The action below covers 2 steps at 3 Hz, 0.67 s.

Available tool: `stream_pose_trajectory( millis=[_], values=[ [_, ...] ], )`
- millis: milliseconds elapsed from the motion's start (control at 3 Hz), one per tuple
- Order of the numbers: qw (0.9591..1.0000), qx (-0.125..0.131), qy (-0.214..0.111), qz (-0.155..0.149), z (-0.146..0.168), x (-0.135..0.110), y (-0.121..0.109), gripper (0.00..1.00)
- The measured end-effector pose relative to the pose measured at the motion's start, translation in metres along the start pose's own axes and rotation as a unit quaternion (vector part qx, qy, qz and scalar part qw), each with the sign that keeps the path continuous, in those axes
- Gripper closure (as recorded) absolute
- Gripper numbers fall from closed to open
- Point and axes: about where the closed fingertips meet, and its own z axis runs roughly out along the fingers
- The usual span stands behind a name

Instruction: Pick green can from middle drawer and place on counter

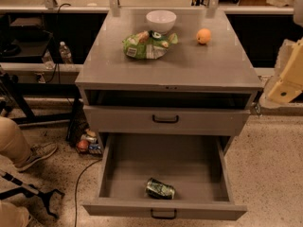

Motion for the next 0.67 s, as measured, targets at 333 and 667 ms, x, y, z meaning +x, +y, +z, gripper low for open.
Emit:
stream_pose_trajectory(
  millis=[333,667],
  values=[
    [1.0000,0.000,0.000,0.000,0.000,0.000,0.000,0.00],
    [0.9997,-0.012,-0.006,0.022,0.017,0.004,0.016,0.00]
  ],
)
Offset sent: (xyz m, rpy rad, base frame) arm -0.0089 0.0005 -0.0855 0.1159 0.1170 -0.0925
